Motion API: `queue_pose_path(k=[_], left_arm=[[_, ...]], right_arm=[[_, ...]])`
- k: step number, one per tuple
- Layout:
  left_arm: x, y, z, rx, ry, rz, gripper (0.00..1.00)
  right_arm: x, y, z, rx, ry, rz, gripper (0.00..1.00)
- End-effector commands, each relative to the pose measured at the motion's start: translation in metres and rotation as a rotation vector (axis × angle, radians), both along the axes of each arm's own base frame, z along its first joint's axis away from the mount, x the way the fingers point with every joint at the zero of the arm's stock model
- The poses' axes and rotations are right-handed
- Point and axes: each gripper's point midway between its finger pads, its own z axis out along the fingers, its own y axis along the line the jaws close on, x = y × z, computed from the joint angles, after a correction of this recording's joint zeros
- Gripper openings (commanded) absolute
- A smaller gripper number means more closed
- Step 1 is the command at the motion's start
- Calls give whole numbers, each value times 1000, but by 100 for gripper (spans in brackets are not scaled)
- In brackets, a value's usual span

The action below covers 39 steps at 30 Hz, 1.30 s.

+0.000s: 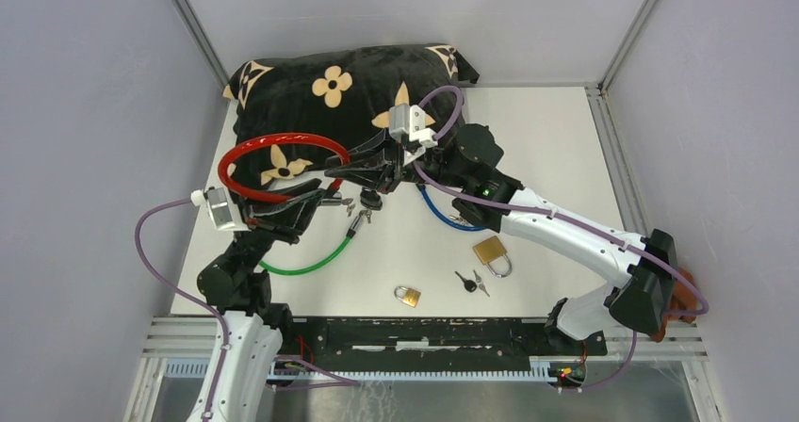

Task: Lock with the key
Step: Lock the lock.

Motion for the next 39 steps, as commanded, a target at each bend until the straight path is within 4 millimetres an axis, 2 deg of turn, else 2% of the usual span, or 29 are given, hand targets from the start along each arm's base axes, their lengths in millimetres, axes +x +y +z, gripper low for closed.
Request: queue_pose_path(k=[1,3,4,5,6,7,9,10,13,15,17,24,26,29,33,36,39], left_arm=[[2,2,-6,26,-21,33,2],[3,2,-7,27,-19,33,2],[3,2,-6,26,-20,34,2],[2,3,-5,24,-23,37,2],[2,3,-2,19,-29,41,2],[1,4,1,13,-37,46,2],[-1,6,9,4,-58,55,2],[-2,7,12,0,-66,58,2],[-2,8,16,-17,-68,59,2],[-2,8,16,-17,-64,57,2],[-1,8,15,-14,-61,54,2],[0,8,15,-17,-51,55,2],[-1,8,15,-17,-52,55,2],[-1,8,16,-18,-52,55,2],[-2,8,16,-17,-52,53,2],[-2,8,16,-17,-55,53,2],[-4,9,21,-20,-70,61,2]], right_arm=[[-5,-32,60,150,-70,-36,0],[-5,-35,60,149,-77,-41,0],[-4,-34,56,138,-79,-44,5],[-4,-34,51,119,-92,-46,23],[-3,-32,39,80,-105,-39,50],[-3,-31,27,35,-125,-22,64],[4,-28,-7,-73,-124,-14,80],[9,-28,-27,-127,-122,-13,81],[8,-27,-84,-244,-91,42,76],[7,-20,-104,-292,-53,80,68],[8,-12,-113,-318,-22,115,61],[4,4,-109,-309,-26,141,57],[7,5,-109,-307,-17,126,52],[11,8,-109,-315,-1,117,36],[14,11,-113,-337,17,116,26],[15,13,-118,-361,19,115,0],[21,4,-134,-421,15,83,0]])
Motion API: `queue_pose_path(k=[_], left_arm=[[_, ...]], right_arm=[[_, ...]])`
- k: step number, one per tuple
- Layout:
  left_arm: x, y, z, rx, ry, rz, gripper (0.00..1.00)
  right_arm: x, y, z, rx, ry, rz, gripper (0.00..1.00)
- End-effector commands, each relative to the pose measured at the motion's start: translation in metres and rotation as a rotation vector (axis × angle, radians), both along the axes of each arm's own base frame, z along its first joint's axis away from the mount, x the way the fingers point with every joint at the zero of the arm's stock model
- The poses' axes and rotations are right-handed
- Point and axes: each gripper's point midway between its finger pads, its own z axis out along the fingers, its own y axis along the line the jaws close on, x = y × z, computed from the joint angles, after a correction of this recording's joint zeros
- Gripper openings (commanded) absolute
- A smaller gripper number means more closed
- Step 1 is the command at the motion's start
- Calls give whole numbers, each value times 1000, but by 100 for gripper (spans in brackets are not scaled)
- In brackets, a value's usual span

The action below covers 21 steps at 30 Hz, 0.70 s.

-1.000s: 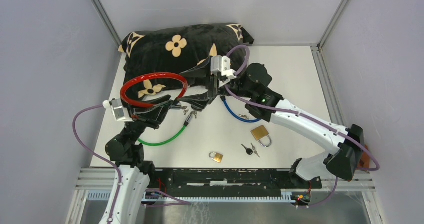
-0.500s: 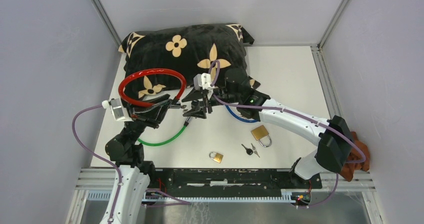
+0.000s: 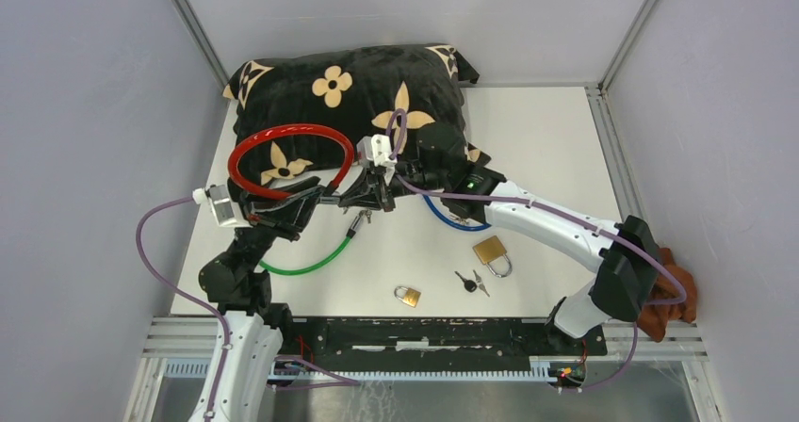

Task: Lock with the key
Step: Lock the lock, then place the lock at the center of the board.

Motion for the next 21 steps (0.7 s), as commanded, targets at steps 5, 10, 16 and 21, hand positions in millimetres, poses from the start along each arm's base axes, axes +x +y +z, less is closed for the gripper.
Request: queue_pose_path(k=[5,10,16,21], left_arm=[[-11,8,33,-10,-130,63,2],[-4,8,27,-3,-104,69,2],[39,-3,-49,281,41,113,2],[57,-40,-138,816,112,95,2]], right_arm=[[49,-65,-66,-172,30,-226,0],[60,-127,-136,-247,173,-401,0],[86,-178,-144,-229,262,-654,0],[106,-232,-147,-218,327,-850,0]])
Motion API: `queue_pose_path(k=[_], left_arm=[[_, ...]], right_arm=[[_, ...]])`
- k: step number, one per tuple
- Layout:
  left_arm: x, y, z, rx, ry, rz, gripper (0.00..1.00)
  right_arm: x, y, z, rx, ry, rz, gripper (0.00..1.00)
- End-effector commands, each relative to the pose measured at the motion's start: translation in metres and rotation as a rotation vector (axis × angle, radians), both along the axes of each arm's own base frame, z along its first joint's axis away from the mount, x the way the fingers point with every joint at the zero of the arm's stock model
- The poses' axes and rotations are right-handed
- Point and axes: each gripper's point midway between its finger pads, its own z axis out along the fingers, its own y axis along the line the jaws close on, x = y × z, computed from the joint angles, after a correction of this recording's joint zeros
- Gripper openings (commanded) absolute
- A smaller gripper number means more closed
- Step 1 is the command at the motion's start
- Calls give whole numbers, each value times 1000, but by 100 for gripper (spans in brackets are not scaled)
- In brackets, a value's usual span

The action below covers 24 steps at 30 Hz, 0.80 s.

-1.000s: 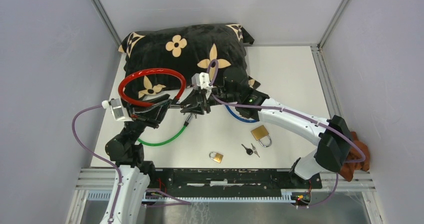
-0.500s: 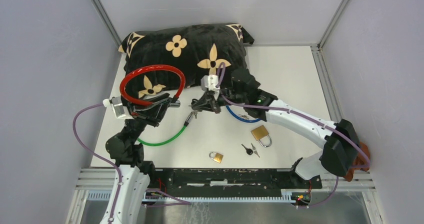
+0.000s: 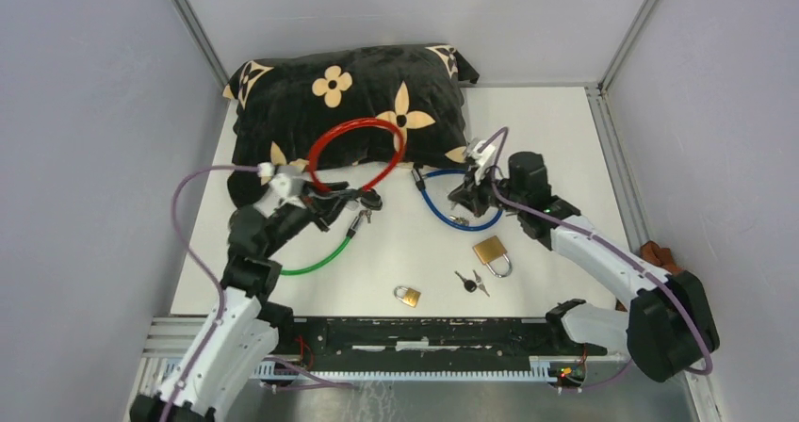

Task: Lock with the key
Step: Place the lock at the center of the board.

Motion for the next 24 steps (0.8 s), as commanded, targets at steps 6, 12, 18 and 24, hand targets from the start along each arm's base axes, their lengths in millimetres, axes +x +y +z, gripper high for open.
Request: queue_pose_path(k=[6,12,18,24], left_arm=[[31,-51,-108,820,12,24,2],[53,-81,-115,1005,-187,162,2],[50,-93,-120,1093,-355,204,2],[30,-96,-125,1212,-514,132,2]], right_arm=[[33,-97,19,-57,-46,-430,0],[24,-112,27,-130,-87,-442,0],[12,-98,39,-72,-103,-353,0],[1,-81,54,-4,-112,-256,0]])
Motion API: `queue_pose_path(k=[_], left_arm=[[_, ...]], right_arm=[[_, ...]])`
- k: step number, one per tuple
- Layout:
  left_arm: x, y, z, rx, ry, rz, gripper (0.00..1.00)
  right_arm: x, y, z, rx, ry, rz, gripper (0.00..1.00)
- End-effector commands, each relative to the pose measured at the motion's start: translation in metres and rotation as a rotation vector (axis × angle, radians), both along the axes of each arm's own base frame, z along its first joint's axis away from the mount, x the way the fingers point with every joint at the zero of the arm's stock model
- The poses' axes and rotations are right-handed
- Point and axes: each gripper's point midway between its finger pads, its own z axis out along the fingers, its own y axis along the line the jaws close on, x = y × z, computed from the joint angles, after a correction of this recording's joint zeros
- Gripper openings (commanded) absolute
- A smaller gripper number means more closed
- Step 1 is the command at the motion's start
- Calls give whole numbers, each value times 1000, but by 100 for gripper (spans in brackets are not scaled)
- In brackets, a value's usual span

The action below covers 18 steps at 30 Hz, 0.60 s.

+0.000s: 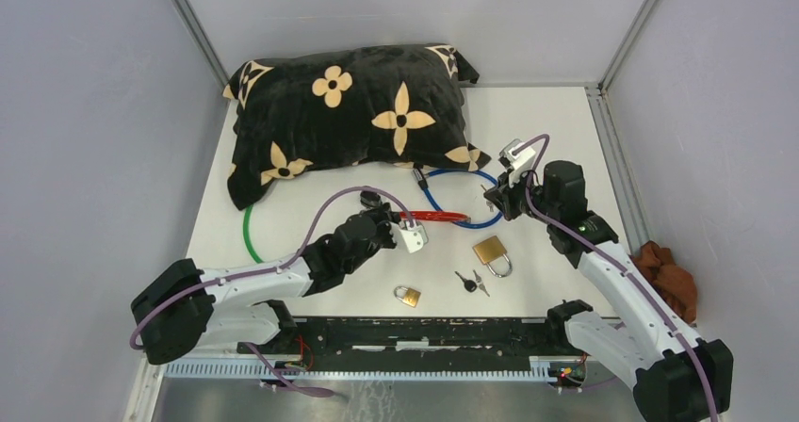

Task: Lock with the key
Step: Place the lock at the center of the board.

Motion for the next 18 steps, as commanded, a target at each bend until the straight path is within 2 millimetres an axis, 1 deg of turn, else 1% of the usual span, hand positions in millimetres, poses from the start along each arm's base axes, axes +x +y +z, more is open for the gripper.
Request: queue_pose_path(k=[1,3,4,5,6,7,9,10,12,14,17,18], left_arm=[[-7,-7,21,85,-166,-102,2],[-25,-10,-16,160,-16,-193,2],[-39,-9,-37,195,84,-240,4],[-56,-9,-55,216,180,-297,8],[-72,-10,-66,211,263,-339,13],[-80,-8,-73,206,311,-346,17],[-86,-6,-75,188,345,-350,22],[-87,-6,-73,183,345,-350,25],[-87,-8,-70,170,347,-350,32],[-92,-13,-68,152,364,-379,40],[-107,-22,-62,89,430,-432,53],[-112,-25,-60,67,456,-444,67]], right_arm=[[-7,20,27,72,-57,108,0],[-12,32,27,112,-45,155,0],[-15,40,25,125,-29,179,0],[-19,49,21,128,-12,205,0],[-22,56,17,123,8,227,0],[-28,65,12,116,29,255,0],[-39,81,3,108,71,308,0],[-44,88,-3,100,99,334,0],[-50,98,-13,89,151,370,0],[-52,105,-22,96,207,373,0],[-48,111,-34,65,250,363,0],[-48,113,-38,61,268,367,0]])
